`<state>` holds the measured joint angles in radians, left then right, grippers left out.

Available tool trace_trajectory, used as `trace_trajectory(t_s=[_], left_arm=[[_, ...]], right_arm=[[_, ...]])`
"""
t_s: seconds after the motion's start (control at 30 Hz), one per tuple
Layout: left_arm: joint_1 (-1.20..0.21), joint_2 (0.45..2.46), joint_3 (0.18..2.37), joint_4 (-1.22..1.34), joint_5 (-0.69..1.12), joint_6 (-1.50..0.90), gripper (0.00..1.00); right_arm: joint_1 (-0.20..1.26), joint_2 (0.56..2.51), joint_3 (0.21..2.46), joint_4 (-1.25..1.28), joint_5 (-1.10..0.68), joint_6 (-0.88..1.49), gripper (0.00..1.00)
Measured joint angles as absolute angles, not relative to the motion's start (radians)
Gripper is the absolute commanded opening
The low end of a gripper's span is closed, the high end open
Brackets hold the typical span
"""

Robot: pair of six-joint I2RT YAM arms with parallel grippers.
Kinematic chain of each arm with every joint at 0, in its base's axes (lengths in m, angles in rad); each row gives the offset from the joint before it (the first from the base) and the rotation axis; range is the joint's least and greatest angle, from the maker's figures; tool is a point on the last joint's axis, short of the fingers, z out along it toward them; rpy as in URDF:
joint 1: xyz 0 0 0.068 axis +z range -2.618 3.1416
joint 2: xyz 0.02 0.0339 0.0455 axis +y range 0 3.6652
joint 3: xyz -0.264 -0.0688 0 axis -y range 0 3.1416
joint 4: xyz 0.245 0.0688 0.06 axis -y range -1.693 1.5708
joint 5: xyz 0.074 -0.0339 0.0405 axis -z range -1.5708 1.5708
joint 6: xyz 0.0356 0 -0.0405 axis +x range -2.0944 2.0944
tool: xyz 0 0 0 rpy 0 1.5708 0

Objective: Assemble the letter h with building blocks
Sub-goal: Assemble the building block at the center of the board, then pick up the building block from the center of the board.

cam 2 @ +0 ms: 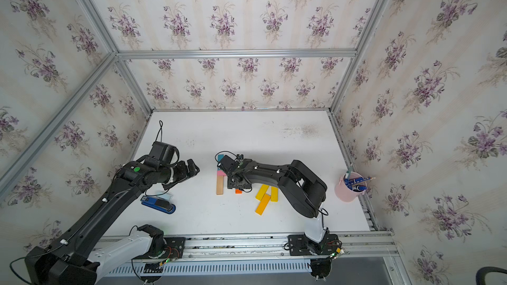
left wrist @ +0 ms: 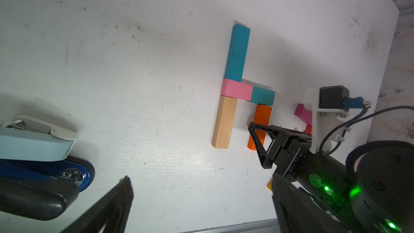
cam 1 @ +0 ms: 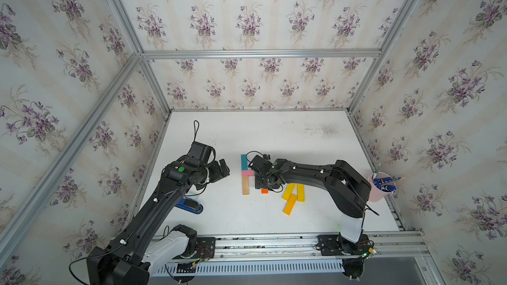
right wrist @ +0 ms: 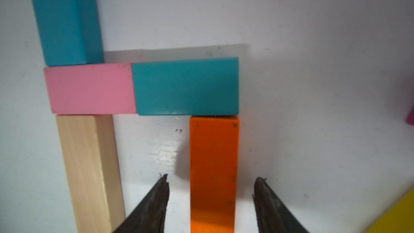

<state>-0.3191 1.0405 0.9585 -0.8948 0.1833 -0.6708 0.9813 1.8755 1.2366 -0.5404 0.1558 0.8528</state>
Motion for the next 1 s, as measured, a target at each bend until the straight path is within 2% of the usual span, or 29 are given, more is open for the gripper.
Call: trace_trajectory(t_s=[0.17,0.3,0.63,0.7,1.0], left_arm=[[-0.319,1.016,1.008,-0.911,0.183,-0.671,0.99],[-0.319,0.991,1.045,-0.92,0.181,-0.67,1.0],[-0.319,1.007,1.005,-0.911,0.187,-0.662,1.0],[-0.319,1.019,0.992,-0.9,0.192,-0.662,1.0],[-0.318,1.041,0.963,-0.869,0.21,-0.663,1.0]], right_arm=[[0.978,1.76,1.299,-0.582,0.218,0.813,0.76],[0.935,1.643,1.297,-0.606,0.26,0.783,0.8],[0.657,1.348,0.884,-0.603,0.21,0.774,0.76],[0.613,1.328,0.825,-0.601,0.184,0.774,0.72],[0.581,1.418,0.77,-0.512,0.081,0.759,0.73]])
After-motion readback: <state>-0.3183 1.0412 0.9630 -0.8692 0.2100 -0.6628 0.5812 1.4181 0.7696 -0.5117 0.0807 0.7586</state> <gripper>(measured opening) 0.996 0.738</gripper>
